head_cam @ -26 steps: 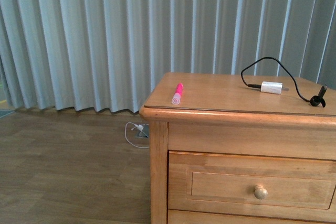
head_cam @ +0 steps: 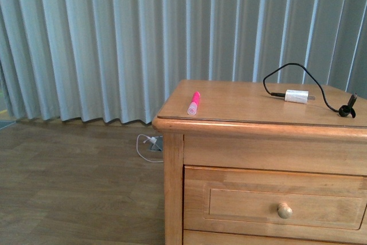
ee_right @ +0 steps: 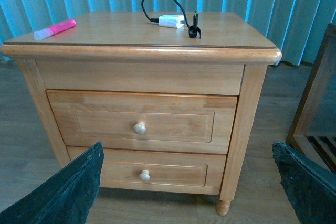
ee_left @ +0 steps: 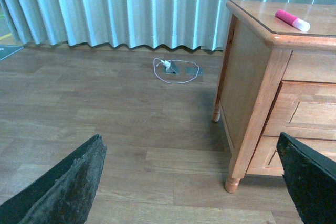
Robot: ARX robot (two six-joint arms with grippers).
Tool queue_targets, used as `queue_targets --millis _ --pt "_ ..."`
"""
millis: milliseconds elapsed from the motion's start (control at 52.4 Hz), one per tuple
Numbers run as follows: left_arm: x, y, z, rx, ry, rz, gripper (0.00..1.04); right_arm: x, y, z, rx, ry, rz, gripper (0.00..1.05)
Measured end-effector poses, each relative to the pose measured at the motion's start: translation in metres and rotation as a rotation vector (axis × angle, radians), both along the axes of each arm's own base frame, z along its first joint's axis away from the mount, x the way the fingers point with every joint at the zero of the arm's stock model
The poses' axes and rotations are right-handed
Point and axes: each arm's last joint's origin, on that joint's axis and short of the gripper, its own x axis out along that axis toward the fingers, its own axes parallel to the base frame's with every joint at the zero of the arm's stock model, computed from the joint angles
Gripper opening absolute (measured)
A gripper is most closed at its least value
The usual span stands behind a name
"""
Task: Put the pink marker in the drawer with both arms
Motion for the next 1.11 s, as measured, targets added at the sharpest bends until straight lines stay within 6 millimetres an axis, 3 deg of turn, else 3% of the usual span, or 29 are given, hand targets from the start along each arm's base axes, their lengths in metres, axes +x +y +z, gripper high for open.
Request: queue_targets --millis 306,382,478,592,726,821,1108 --pt "0.000 0.000 0.000 0.000 0.000 0.000 0.99 0.000 0.000 0.000 0.000 0.000 0.000 0.96" --pt "0.000 0.000 0.000 0.000 0.000 0.000 0.99 0.001 0.002 -0.003 0.000 0.146 0.058 0.96" --pt "0.000 0.000 0.000 0.000 0.000 0.000 0.99 0.010 0.007 -0.008 0.001 0.250 0.074 0.96" --pt "0.000 0.000 0.000 0.000 0.000 0.000 0.99 0.028 0.018 -0.003 -0.011 0.252 0.096 0.96" --pt "0.000 0.000 0.000 0.000 0.000 0.000 0.99 0.069 0.033 0.005 0.005 0.237 0.121 0.96" --pt "0.000 0.000 0.000 0.000 0.000 0.000 0.99 0.107 0.041 -0.003 0.014 0.264 0.100 0.96" --pt "0.000 0.000 0.000 0.000 0.000 0.000 0.99 0.200 0.052 -0.056 -0.009 0.350 0.030 0.96"
